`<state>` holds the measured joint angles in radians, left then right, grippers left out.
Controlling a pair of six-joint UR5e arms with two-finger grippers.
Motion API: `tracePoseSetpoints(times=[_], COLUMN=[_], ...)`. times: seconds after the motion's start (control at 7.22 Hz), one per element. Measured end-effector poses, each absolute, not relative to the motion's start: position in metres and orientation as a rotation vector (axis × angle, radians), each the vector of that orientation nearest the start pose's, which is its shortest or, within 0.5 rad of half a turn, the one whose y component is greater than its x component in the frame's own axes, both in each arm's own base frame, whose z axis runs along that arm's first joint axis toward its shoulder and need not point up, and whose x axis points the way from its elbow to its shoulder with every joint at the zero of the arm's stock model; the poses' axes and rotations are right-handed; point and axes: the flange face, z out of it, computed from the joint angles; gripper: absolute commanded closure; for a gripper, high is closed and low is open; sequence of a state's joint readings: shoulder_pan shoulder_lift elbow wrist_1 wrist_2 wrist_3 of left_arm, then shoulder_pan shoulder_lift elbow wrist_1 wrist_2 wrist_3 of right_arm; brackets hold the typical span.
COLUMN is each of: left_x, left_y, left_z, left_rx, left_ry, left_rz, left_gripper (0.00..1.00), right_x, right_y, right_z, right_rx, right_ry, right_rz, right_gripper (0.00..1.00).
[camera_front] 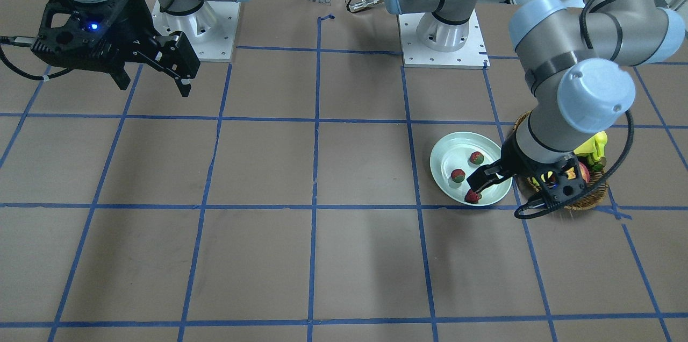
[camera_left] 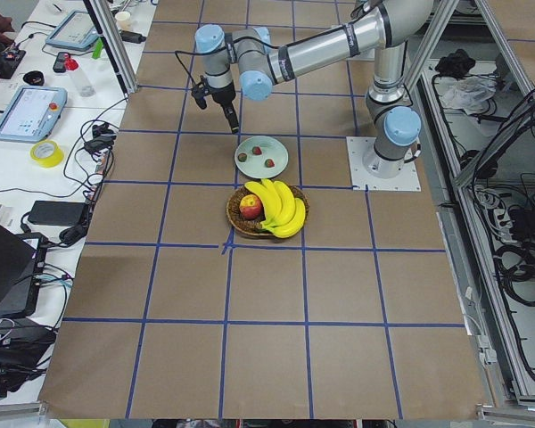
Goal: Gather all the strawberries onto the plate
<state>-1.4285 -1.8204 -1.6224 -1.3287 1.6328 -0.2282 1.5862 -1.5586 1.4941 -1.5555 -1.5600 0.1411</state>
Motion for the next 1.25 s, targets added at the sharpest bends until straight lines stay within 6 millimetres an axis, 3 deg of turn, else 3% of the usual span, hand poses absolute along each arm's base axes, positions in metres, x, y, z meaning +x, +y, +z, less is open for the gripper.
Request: tracePoseSetpoints(times=[0.42, 0.55, 0.83, 1.25], left_x=[-0.058, -0.068, -0.085, -0.088], left_y=[-0.572, -0.564, -0.543, -0.517], left_z=[0.438, 0.459, 0.478, 0.5], left_rx=[-0.501, -0.421, -0.222, -0.144], left_ry=[3.082, 3.134, 3.187, 3.17], left_rz=[-0.154, -0.193, -0.152, -0.093], left_gripper=[0.0, 0.0, 0.0, 0.0], right_x=[0.142, 0.142, 0.142, 0.142], right_y=[-0.499, -0.499, -0.499, -0.499], right_z=[0.518, 0.518, 0.518, 0.518], right_rx=[0.196, 0.196, 0.196, 0.196], right_ry=[3.12, 3.12, 3.12, 3.12], right_rz=[-0.075, -0.075, -0.075, -0.075], right_gripper=[0.0, 0.0, 0.0, 0.0])
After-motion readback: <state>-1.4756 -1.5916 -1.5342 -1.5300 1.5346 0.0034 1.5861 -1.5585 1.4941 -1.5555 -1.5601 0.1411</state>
